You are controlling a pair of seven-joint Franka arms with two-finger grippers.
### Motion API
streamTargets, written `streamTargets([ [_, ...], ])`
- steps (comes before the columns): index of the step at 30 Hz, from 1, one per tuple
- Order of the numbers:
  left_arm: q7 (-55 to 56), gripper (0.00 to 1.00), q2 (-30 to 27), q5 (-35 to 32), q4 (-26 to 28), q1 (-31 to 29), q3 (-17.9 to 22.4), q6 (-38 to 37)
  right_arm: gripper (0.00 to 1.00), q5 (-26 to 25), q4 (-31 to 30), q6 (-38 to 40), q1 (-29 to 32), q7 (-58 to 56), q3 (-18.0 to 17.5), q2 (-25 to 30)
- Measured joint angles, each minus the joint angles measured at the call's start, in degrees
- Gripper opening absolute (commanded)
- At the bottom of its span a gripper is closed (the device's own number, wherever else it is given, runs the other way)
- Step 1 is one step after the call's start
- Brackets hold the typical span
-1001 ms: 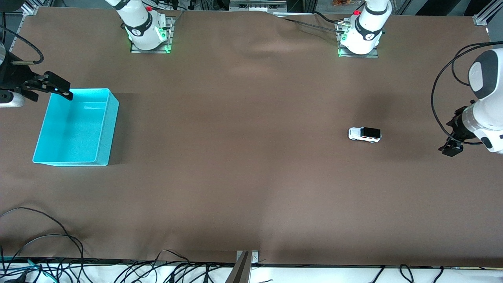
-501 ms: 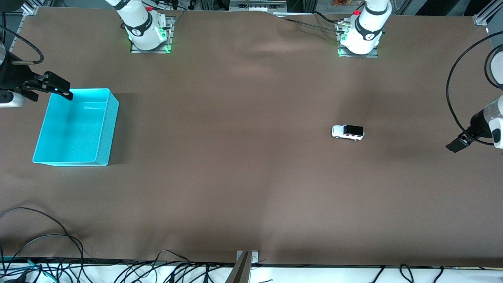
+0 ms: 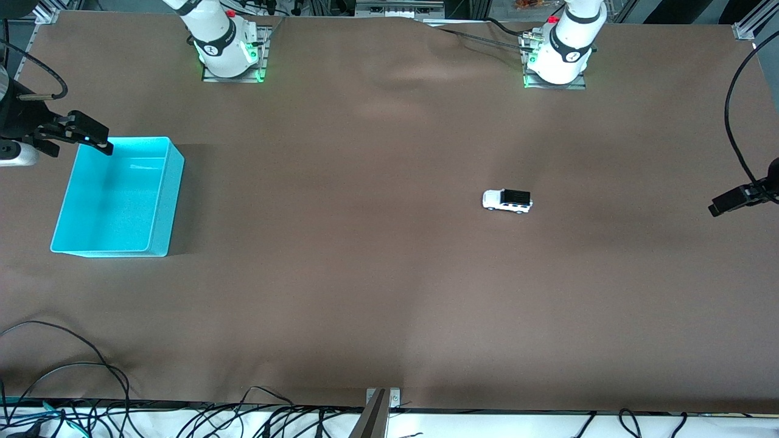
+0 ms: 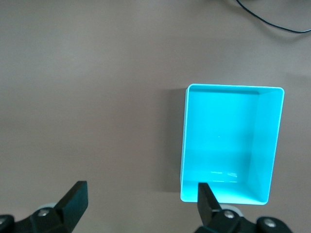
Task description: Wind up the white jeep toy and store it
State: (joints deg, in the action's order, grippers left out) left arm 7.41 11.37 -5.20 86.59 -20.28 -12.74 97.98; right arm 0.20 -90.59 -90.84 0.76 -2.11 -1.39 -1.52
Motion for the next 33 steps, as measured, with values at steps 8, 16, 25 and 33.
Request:
streamTargets([
  [8, -10.8, 1.0, 0.0, 1.0, -0.7, 0.2, -0.3, -0.6, 1.0, 0.0, 0.0, 0.0, 0.0, 0.0, 0.0, 0.0],
  [16, -15.8, 1.0, -0.1, 1.1, -0.8, 0.3, -0.7, -2.1, 1.0, 0.0, 0.0, 0.0, 0.0, 0.0, 0.0, 0.0],
  [25, -15.8, 1.0, -0.4, 1.1, -0.8, 0.3, -1.2, -3.2, 1.0, 0.0, 0.0, 0.0, 0.0, 0.0, 0.0, 0.0],
  [33, -15.8, 1.0, -0.4, 1.1, -0.7, 0.3, -1.2, -3.3, 1.0, 0.0, 0.0, 0.0, 0.0, 0.0, 0.0, 0.0],
])
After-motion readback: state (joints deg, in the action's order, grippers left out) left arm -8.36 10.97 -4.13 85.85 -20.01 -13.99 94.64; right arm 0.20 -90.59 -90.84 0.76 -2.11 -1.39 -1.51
